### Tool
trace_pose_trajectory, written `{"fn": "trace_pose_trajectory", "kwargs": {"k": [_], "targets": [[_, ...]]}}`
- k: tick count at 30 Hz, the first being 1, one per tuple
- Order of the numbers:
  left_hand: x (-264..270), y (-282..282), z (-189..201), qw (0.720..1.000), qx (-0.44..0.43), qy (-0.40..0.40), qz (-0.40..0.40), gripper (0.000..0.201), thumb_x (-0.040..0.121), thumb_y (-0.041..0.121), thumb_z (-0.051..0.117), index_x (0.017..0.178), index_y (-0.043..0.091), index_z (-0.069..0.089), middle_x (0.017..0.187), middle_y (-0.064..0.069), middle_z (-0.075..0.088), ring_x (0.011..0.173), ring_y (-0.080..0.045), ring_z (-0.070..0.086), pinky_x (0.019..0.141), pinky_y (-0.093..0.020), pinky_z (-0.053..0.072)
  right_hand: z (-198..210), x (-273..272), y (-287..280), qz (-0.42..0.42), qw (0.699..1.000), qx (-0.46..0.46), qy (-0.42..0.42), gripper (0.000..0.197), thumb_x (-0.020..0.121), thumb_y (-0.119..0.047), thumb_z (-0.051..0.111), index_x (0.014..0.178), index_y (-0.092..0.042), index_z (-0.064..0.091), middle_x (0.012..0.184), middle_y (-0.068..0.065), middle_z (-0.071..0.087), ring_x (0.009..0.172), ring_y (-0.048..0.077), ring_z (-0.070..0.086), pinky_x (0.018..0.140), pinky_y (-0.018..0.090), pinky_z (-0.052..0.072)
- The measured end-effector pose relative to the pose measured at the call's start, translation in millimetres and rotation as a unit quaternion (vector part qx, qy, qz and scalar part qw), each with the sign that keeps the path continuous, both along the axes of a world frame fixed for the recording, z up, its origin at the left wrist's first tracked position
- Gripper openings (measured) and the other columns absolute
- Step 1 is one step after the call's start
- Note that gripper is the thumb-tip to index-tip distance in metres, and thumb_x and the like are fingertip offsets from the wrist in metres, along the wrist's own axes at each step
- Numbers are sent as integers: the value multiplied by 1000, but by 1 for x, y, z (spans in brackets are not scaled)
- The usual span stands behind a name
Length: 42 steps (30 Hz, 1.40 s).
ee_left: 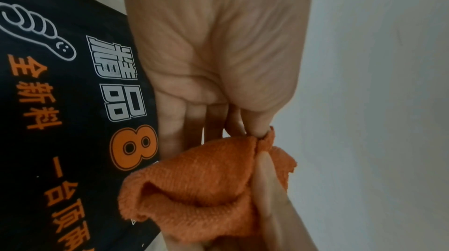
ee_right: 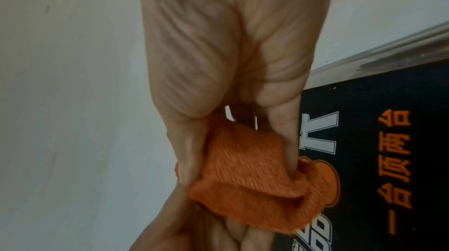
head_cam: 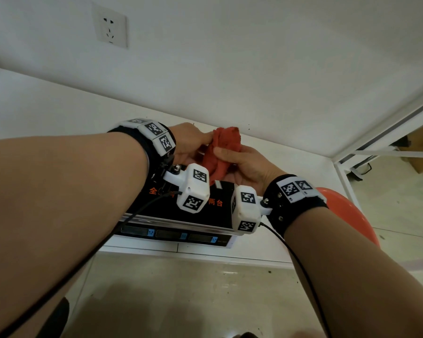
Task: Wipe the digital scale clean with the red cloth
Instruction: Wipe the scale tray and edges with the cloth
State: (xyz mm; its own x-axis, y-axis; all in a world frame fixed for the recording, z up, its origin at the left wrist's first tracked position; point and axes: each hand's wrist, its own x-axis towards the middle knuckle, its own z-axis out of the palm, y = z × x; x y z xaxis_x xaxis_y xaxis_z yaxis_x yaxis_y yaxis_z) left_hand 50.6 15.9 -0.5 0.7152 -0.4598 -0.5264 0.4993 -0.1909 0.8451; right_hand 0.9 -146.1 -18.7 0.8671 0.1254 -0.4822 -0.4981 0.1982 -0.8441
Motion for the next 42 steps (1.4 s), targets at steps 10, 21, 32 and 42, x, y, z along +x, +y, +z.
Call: {"fn": "trace_pose_trajectory", "kwargs": {"k": [10, 21, 32, 42], "targets": [[3, 5, -3, 986, -94, 86, -107, 45, 85, 14, 61, 126, 2, 53, 130, -23, 55, 122, -39, 54, 97, -63, 40, 0, 11, 0, -66, 996, -63, 20, 45, 96, -49, 58, 123, -15, 67, 126, 18, 68, 113, 37, 68, 90, 58, 56], [8, 8, -15, 985, -141, 78, -59, 22, 82, 9, 65, 104, 7, 62, 102, -22, 58, 97, -37, 57, 91, -58, 45, 8, 12, 6, -1, 993, -105, -49, 26, 90, -17, 72, 110, -7, 59, 94, 10, 73, 78, 21, 74, 67, 31, 62], [9, 18, -14, 963, -203, 172, -40, 43, 91, 33, 52, 127, 10, 53, 125, -15, 60, 114, -35, 59, 93, -56, 46, 11, 11, 0, -12, 994, -103, -45, 8, 97, -7, 61, 90, -11, 58, 91, 16, 71, 72, 30, 74, 61, 35, 63], [16, 18, -18, 988, -120, 77, 59, 44, 101, 25, 35, 141, 8, 38, 143, -16, 47, 128, -34, 50, 105, -53, 39, 23, 12, 2, -36, 998, -53, 10, 15, 101, -13, 41, 103, -8, 56, 89, 15, 65, 73, 34, 70, 67, 44, 63]]}}
